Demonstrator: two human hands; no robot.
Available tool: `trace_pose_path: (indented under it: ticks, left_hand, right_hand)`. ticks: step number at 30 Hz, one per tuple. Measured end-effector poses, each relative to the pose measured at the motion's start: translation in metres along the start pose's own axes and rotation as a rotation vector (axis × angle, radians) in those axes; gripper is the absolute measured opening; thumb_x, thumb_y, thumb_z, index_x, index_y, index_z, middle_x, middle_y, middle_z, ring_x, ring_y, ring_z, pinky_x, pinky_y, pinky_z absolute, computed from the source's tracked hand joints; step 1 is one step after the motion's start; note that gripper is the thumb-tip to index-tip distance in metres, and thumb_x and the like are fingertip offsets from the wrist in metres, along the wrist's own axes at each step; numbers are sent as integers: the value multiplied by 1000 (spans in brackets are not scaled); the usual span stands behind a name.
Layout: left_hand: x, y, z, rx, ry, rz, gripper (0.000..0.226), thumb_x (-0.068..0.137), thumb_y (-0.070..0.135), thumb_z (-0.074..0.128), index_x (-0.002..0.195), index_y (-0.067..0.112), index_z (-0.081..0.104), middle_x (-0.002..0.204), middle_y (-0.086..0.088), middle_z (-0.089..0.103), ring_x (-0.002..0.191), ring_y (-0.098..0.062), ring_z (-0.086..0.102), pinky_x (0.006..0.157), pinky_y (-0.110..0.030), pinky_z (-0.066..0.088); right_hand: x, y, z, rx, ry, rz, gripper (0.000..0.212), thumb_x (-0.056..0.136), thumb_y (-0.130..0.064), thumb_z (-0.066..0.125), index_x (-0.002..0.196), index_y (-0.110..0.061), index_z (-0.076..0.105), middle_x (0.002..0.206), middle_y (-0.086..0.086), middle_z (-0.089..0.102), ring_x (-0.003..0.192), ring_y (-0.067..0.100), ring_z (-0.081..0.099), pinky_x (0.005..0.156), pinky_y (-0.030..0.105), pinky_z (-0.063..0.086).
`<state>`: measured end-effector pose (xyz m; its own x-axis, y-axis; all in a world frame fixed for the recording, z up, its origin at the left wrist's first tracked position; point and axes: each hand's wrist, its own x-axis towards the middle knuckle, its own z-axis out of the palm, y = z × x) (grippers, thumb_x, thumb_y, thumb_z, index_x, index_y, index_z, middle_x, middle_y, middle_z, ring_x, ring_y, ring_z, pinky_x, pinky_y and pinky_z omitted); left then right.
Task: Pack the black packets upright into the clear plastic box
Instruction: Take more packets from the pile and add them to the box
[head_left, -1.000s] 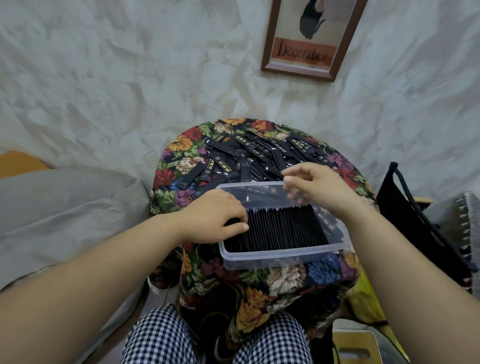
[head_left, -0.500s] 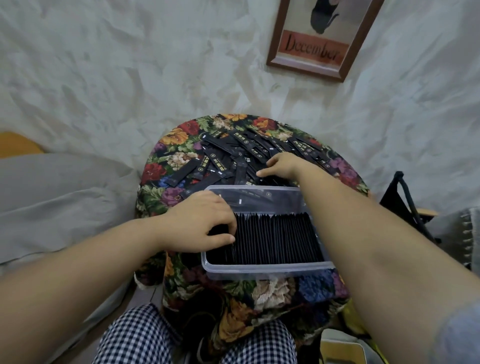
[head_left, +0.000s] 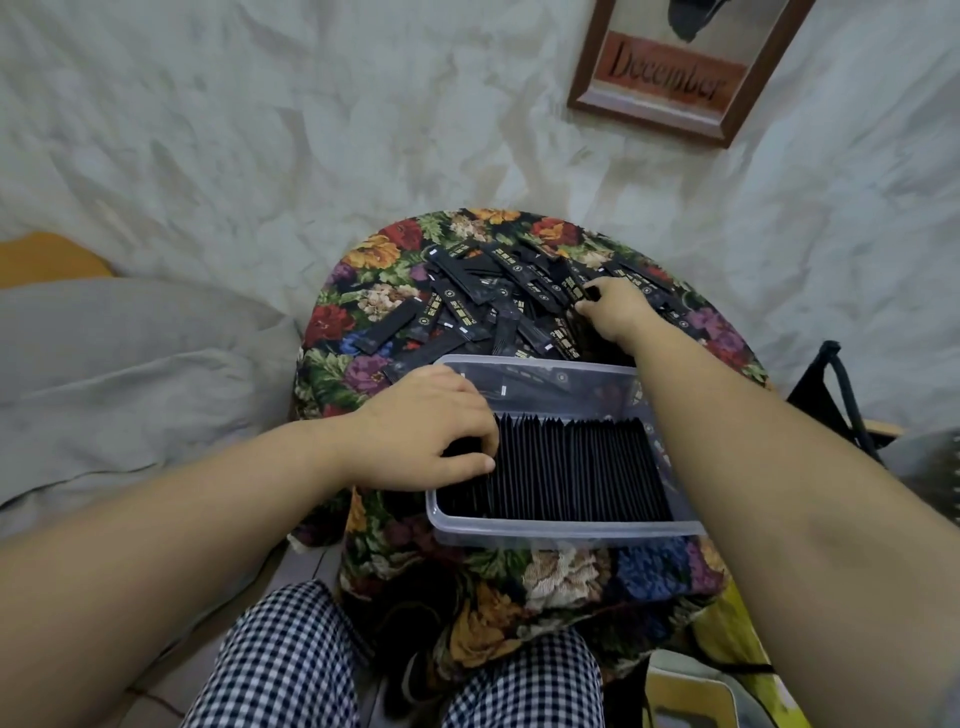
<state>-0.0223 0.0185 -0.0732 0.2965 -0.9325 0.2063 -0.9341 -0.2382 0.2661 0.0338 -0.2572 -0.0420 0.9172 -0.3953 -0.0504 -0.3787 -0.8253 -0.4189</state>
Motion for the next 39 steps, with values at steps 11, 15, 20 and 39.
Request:
trace_pose_path:
  ticks: [11, 15, 20, 39]
  left_hand:
    - [3, 4, -4, 28, -78, -48, 54, 81, 62, 23, 96, 32, 65, 99, 16, 62, 102, -7, 49, 94, -24, 25]
    - [3, 5, -6, 28, -89, -49, 58, 80, 62, 20, 97, 30, 66, 102, 16, 63, 102, -7, 48, 95, -27, 27]
    - [1, 6, -6, 30, -77, -35, 60, 82, 61, 19, 97, 28, 66, 102, 14, 64, 101, -8, 49, 93, -27, 27]
    - [0, 8, -4, 42, -11, -26, 62, 81, 58, 18, 98, 24, 67, 100, 11, 64, 100, -11, 49, 86, -20, 19]
  right_hand:
    - [-64, -29, -65, 655, 155, -212, 15, 98, -13, 49, 109, -16, 59, 109, 12, 68, 95, 25, 66, 85, 38, 55]
    - [-109, -38, -60, 819, -117, -215, 18, 97, -3, 46, 96, -16, 58, 93, 6, 71, 79, 16, 70, 75, 33, 59]
    - [-150, -33, -13, 827, -289, -73, 15, 94, 1, 51, 94, -10, 62, 88, 8, 72, 74, 17, 69, 67, 29, 58]
    - [-190, -38, 18, 219, -299, -10, 22, 84, -15, 69, 105, -11, 66, 101, 6, 70, 92, 20, 63, 73, 29, 46]
